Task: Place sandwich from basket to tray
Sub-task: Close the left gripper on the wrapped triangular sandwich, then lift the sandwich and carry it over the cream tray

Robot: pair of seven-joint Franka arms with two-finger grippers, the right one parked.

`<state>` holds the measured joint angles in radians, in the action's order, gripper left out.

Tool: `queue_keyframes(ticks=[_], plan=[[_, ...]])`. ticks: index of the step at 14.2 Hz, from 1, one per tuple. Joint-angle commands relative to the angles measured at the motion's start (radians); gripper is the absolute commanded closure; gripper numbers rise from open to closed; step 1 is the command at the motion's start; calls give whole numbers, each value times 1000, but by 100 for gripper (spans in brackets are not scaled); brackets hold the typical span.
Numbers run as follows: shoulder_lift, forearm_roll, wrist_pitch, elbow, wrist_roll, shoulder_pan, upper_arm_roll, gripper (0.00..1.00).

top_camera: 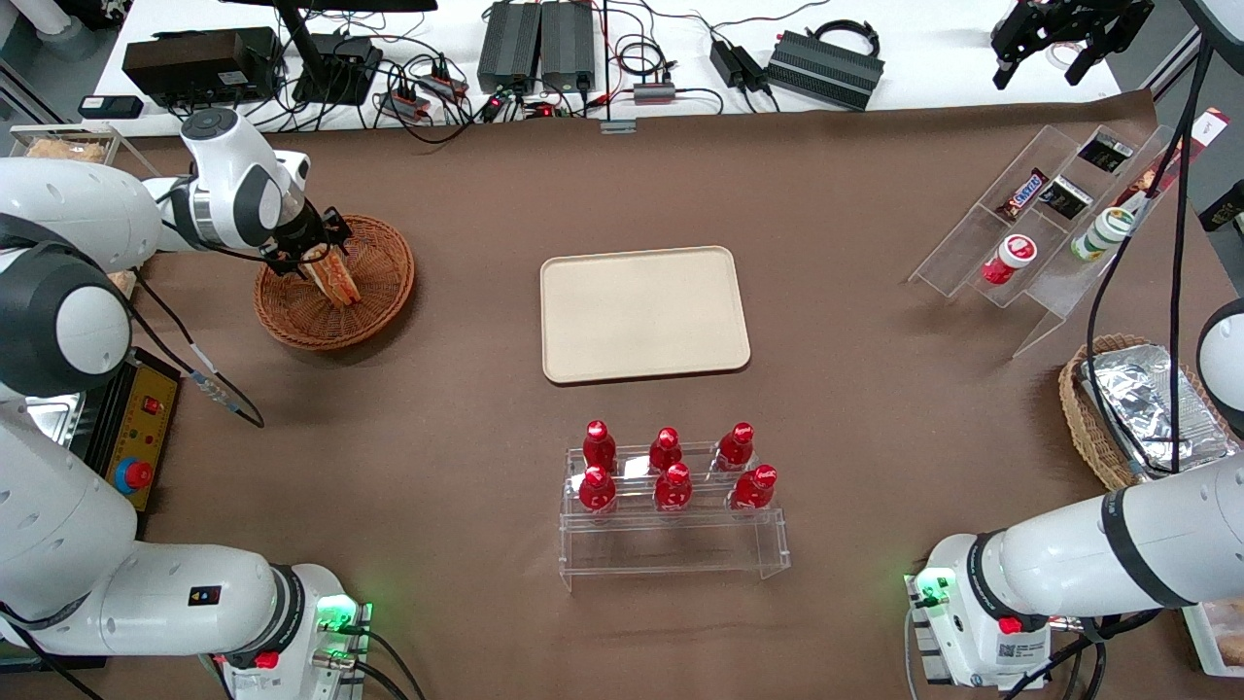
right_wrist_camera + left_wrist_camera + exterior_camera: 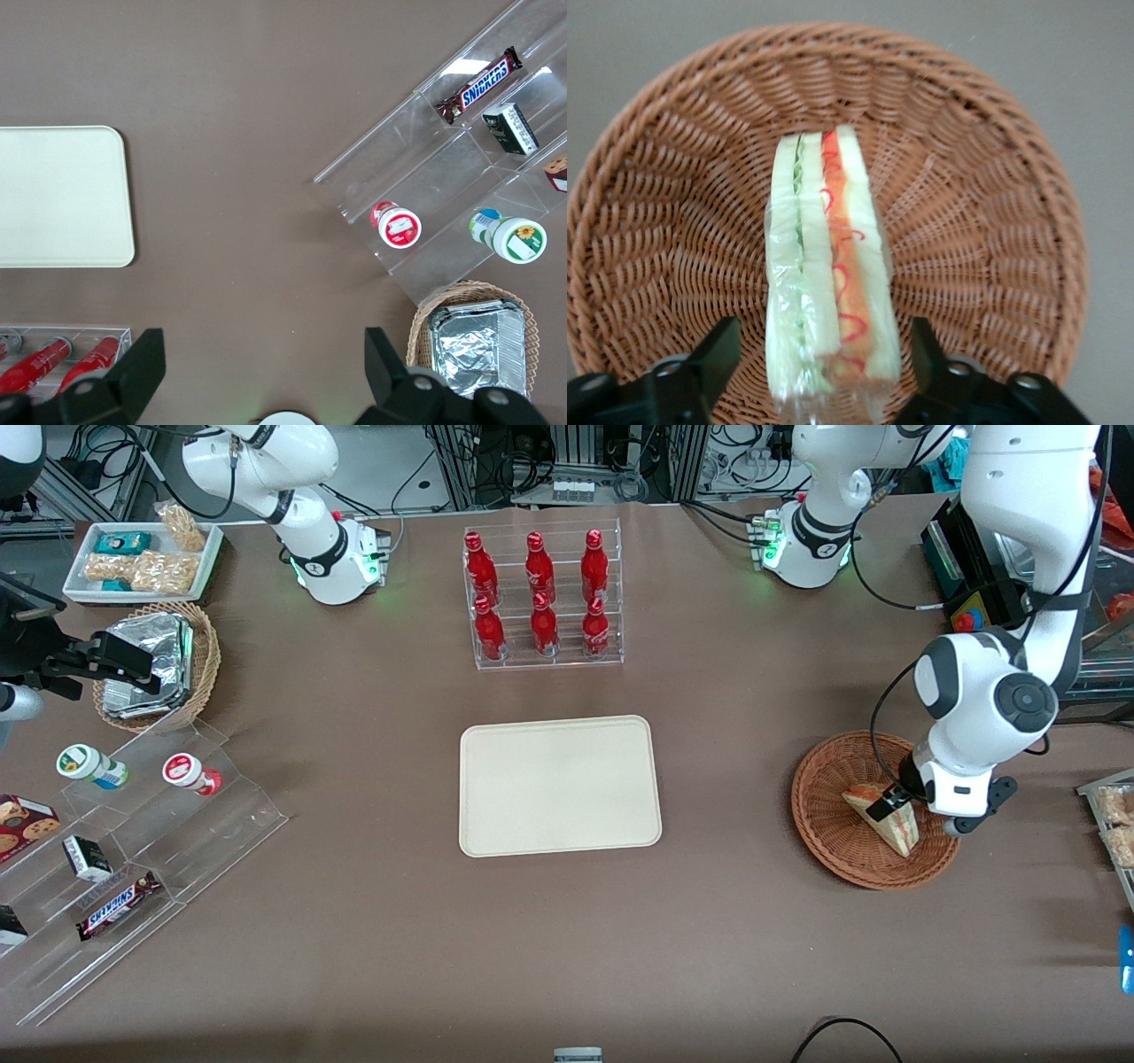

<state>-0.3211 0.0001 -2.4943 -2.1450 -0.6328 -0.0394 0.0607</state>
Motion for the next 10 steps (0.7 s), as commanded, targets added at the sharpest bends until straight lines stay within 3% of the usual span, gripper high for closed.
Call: queue_keyframes(ticks=[1,4,7,9,10], plan=[[-15,12,9,27,-16,-8,4,93],[33,18,197,103,-16,-20,-2,99],[33,23,466,252,62,-135,-5,100],[25,28,500,284,214,-204,-12,98],[10,24,491,292,173,-258,-21,99]])
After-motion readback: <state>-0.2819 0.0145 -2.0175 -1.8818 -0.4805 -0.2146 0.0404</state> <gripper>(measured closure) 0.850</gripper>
